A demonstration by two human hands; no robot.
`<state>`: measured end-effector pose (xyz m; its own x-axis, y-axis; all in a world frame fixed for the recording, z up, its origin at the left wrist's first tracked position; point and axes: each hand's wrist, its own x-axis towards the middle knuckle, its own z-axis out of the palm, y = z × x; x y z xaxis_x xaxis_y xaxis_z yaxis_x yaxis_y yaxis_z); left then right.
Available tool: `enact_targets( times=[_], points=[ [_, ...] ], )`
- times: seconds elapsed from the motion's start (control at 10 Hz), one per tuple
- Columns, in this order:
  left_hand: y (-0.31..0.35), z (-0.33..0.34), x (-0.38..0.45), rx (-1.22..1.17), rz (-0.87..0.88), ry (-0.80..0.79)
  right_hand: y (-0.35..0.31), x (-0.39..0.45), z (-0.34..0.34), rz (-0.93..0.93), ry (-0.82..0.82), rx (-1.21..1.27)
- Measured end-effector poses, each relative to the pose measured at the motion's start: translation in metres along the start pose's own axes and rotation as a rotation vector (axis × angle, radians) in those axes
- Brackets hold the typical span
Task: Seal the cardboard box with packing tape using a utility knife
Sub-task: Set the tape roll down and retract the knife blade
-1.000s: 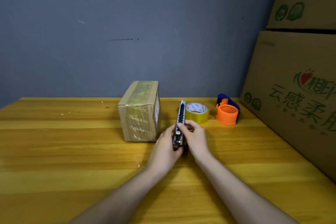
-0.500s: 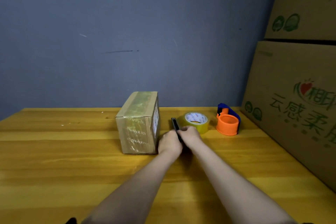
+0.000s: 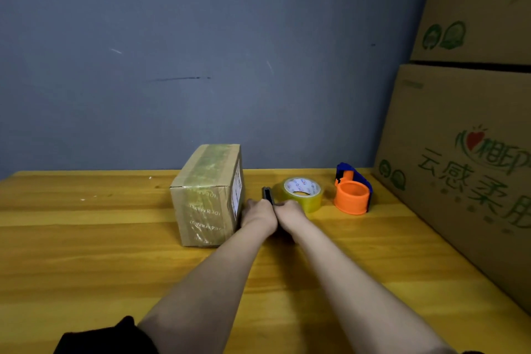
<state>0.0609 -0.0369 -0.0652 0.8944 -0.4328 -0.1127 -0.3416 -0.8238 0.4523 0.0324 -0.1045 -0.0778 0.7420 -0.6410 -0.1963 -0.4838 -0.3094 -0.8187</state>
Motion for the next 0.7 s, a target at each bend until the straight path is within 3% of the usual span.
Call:
enact_targets(
  times=[0.4,0.7],
  points=[
    [0.002,-0.013,-0.024,0.095,0.081,-0.076,-0.001,-0.023,-0.017,-0.005,-0.071,-0.125],
    [0.003,-0.065,-0.058,-0.062,0.251,0.117,-0.016,-0.071,-0.059,-0.01,-0.051,-0.036]
  ],
)
